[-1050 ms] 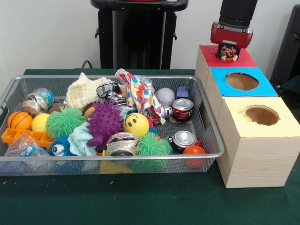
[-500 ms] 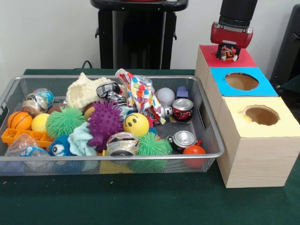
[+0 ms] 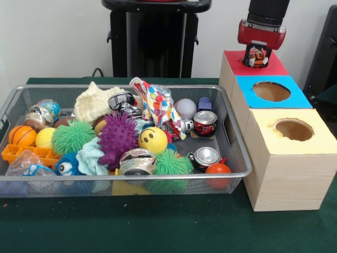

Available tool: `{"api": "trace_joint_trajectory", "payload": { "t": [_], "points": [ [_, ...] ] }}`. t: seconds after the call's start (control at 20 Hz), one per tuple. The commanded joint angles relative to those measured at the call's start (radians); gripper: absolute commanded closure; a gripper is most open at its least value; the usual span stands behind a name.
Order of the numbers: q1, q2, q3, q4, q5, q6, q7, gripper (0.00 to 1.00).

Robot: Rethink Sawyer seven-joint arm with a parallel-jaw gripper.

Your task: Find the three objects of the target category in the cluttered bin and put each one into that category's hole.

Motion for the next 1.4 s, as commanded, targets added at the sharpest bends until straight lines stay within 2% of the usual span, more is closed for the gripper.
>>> {"api": "trace_joint_trajectory", "payload": {
  "t": [0.05, 0.2, 1.05, 1.4],
  "points": [
    [-0.066, -0.071, 0.025, -0.085, -0.010, 0.073, 0.051, 0.00],
    [-0.064, -0.078, 0.024, -0.089, -0.010, 0.092, 0.052, 0.00],
    [-0.082, -0.075, 0.043, -0.075, -0.023, 0.064, 0.062, 0.00],
    [-0.096, -0.120, 0.056, -0.069, -0.017, 0.117, 0.048, 0.00]
  ]
}}
